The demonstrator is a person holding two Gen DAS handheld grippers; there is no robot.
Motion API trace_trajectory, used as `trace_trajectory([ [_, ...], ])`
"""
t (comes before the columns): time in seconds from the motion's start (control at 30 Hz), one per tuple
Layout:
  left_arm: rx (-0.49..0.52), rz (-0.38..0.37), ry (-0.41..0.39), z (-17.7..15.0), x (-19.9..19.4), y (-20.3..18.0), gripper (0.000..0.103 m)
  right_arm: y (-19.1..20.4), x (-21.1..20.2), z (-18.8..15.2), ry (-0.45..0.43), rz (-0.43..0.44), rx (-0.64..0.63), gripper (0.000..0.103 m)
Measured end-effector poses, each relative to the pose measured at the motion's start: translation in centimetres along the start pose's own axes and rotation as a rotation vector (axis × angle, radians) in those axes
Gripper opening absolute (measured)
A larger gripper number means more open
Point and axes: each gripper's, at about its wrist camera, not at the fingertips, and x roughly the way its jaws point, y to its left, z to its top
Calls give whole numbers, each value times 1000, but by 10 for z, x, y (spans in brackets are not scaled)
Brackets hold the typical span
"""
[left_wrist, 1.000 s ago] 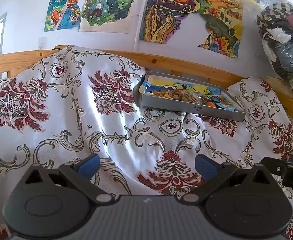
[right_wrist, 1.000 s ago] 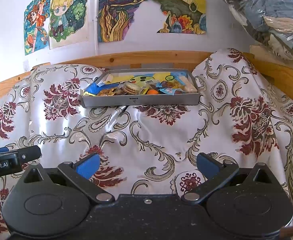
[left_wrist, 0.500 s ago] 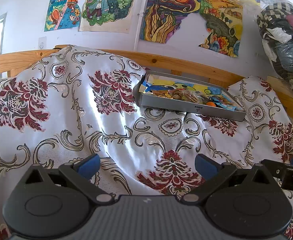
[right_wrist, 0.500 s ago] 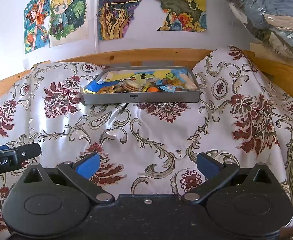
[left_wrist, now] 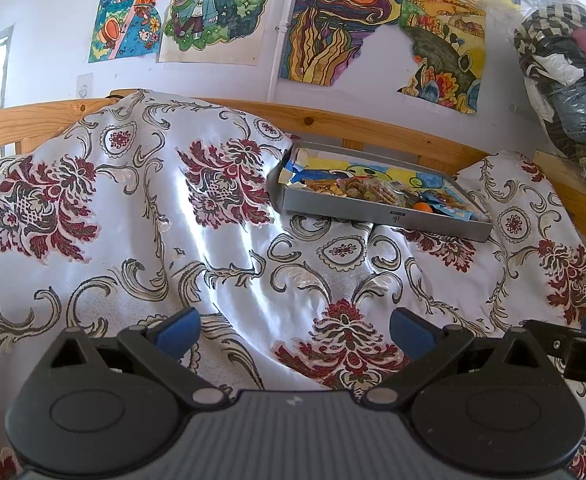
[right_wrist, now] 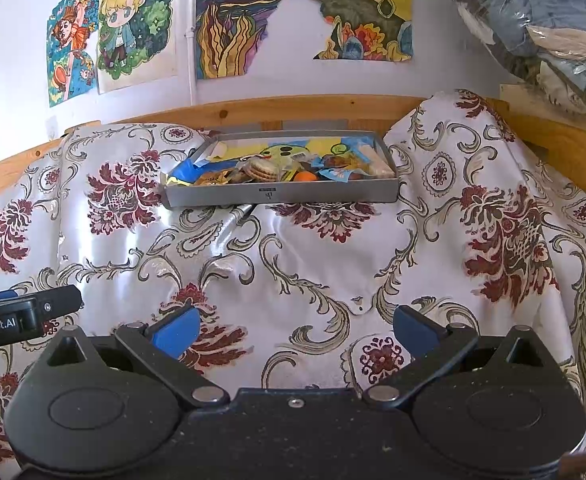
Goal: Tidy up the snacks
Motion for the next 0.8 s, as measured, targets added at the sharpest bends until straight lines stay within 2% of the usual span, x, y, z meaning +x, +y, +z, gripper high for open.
trace_trajectory([
  [0.63,-2,2,0,-2,0,0,103,0,-1,-2,5,1,2,102],
  [0.8,-1,38,14,-1,0,1,102,1,0,-2,9,-1,4,102],
])
